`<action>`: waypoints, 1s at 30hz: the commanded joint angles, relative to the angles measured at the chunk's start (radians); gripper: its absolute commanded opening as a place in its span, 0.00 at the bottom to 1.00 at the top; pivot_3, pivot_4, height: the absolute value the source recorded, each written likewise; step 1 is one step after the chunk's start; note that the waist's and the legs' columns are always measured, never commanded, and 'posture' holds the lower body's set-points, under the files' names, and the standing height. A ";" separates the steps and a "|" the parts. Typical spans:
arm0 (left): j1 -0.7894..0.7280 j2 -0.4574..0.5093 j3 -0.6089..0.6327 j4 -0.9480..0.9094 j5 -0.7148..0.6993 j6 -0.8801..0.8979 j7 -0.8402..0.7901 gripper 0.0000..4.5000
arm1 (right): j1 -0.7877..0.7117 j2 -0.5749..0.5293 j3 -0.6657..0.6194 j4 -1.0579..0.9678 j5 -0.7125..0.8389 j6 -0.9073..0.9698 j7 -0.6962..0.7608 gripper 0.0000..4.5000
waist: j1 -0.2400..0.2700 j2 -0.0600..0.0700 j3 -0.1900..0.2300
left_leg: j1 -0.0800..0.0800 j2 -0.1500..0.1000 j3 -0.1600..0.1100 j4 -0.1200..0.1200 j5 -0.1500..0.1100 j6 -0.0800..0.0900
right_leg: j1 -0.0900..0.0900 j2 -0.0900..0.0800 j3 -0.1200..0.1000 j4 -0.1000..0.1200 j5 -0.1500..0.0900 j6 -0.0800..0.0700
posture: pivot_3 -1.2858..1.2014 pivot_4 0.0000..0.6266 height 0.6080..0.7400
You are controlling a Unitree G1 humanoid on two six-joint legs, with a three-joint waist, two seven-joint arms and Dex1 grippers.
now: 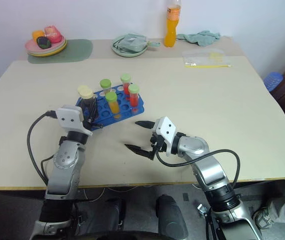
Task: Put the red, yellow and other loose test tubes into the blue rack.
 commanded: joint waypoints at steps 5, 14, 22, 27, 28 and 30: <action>-0.003 -0.017 -0.004 -0.019 -0.008 -0.041 -0.007 0.61 | -0.016 0.008 -0.007 -0.016 -0.002 -0.028 -0.008 1.00 | 0.000 0.000 0.000 | 0.000 0.000 0.000 0.000 0.000 0.000 | 0.000 0.000 0.000 0.000 0.000 0.000 | 0.52 0.24 1.00; 0.124 0.096 0.138 -0.390 -0.298 0.193 -0.113 0.92 | -0.037 -0.096 -0.149 -0.006 0.059 0.004 0.022 1.00 | -0.003 0.000 0.000 | 0.000 0.001 0.000 0.000 0.000 0.000 | 0.000 0.000 0.000 0.000 0.000 0.000 | 0.52 0.24 1.00; 0.398 0.398 0.415 -0.450 -0.477 0.341 -0.343 0.92 | -0.008 -0.232 -0.304 0.067 0.106 0.044 0.049 1.00 | -0.004 0.001 0.001 | 0.001 0.001 0.001 0.000 -0.001 0.001 | 0.001 0.000 0.000 -0.001 -0.001 -0.002 | 0.52 0.24 1.00; 0.481 0.459 0.455 -0.366 -0.453 0.318 -0.432 0.92 | 0.011 -0.281 -0.334 0.125 0.095 0.017 0.069 1.00 | -0.002 0.002 0.001 | 0.001 0.001 0.001 0.000 -0.001 0.001 | 0.002 0.000 0.000 -0.003 -0.003 -0.004 | 0.52 0.24 1.00; 0.488 0.462 0.457 -0.347 -0.448 0.311 -0.443 0.92 | 0.018 -0.285 -0.337 0.126 0.093 0.015 0.070 1.00 | -0.002 0.002 0.001 | 0.002 0.001 0.002 0.000 -0.001 0.001 | 0.002 0.000 0.000 -0.003 -0.003 -0.004 | 0.52 0.24 1.00; 0.497 0.462 0.452 -0.321 -0.428 0.292 -0.455 0.92 | 0.034 -0.289 -0.338 0.116 0.093 0.016 0.071 1.00 | -0.002 0.002 0.001 | 0.002 0.001 0.002 0.000 -0.001 0.001 | 0.002 0.000 0.000 -0.003 -0.003 -0.004 | 0.52 0.24 1.00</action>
